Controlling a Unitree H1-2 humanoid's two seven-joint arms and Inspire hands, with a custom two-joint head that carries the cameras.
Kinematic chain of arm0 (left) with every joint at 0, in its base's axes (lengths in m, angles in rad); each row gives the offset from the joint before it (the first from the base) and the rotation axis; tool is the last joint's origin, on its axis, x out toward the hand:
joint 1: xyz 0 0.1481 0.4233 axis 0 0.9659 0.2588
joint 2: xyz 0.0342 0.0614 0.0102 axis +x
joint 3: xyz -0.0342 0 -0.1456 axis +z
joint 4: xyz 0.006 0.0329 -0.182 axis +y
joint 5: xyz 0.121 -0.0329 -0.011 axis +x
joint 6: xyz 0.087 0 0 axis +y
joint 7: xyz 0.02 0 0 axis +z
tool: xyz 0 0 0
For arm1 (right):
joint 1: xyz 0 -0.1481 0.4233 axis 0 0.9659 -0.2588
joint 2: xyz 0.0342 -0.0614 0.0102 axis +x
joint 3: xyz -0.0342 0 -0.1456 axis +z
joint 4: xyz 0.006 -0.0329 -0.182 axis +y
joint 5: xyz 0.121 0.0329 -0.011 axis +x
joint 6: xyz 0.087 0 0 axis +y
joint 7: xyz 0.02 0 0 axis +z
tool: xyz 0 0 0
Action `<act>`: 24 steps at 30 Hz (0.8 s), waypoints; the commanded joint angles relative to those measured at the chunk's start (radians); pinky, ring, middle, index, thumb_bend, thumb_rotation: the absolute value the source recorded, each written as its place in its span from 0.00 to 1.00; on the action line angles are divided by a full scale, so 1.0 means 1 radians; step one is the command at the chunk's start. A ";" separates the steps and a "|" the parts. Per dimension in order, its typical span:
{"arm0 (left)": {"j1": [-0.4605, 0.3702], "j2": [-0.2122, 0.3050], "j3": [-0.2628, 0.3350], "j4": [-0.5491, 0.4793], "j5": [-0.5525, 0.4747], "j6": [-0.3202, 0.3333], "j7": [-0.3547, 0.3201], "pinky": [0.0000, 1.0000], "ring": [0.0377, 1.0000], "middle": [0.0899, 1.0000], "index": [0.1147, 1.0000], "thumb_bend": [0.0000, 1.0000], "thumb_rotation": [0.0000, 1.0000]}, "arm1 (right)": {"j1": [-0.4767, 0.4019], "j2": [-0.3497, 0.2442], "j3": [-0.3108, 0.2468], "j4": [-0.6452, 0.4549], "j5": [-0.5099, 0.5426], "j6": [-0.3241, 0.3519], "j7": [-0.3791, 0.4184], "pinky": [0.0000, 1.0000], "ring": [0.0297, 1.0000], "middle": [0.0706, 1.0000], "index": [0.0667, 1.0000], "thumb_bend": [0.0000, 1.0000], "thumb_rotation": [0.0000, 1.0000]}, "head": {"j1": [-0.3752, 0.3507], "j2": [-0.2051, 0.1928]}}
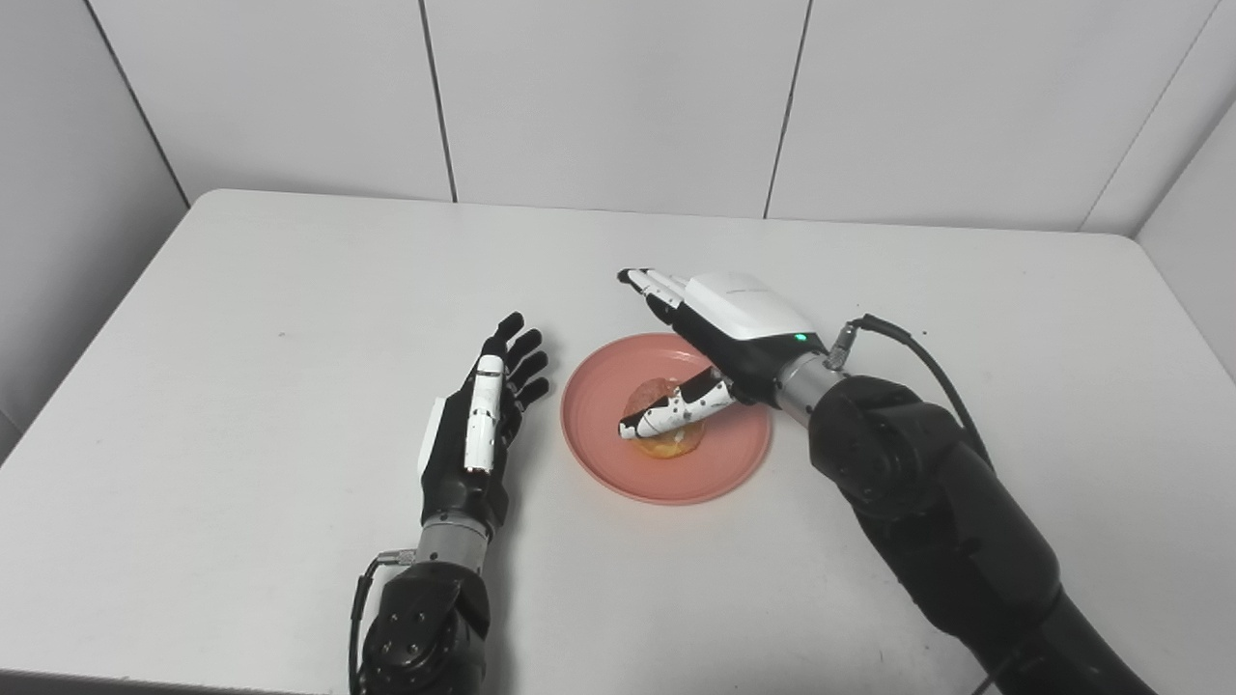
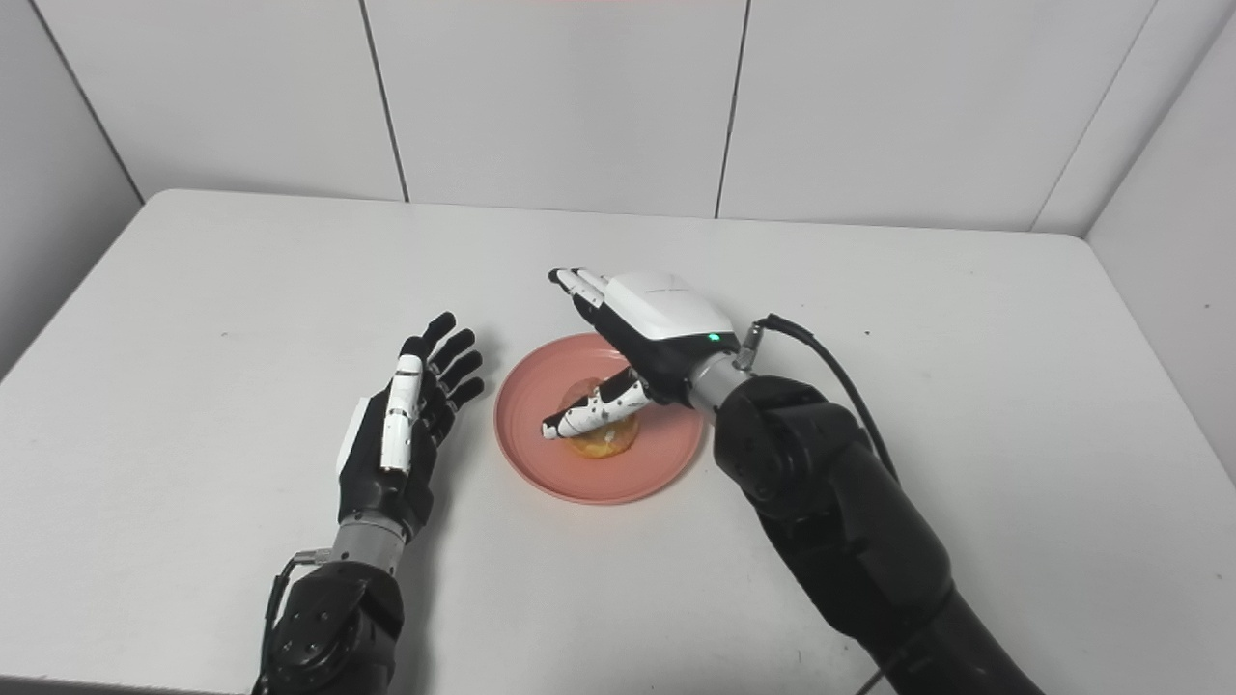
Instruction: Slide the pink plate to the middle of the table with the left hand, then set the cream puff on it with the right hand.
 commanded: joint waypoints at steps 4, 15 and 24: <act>-0.028 0.001 -0.009 -0.039 0.011 -0.019 -0.002 0.88 0.89 0.89 0.86 0.48 1.00 | 0.072 0.039 -0.114 -0.056 0.100 -0.129 -0.196 0.88 0.95 0.98 1.00 0.91 0.76 | -0.004 -0.003; -0.011 0.038 -0.017 -0.041 0.043 -0.050 -0.012 0.96 0.92 0.91 0.89 0.52 1.00 | 0.300 0.125 -0.284 -0.161 0.269 -0.129 -0.342 0.89 0.96 0.99 1.00 0.69 1.00 | -0.004 -0.017; 0.043 0.067 -0.015 -0.024 0.048 -0.133 -0.017 0.96 0.93 0.93 0.91 0.54 1.00 | 0.383 0.169 -0.354 -0.122 0.397 -0.178 -0.400 0.96 1.00 1.00 1.00 0.51 1.00 | 0.002 -0.022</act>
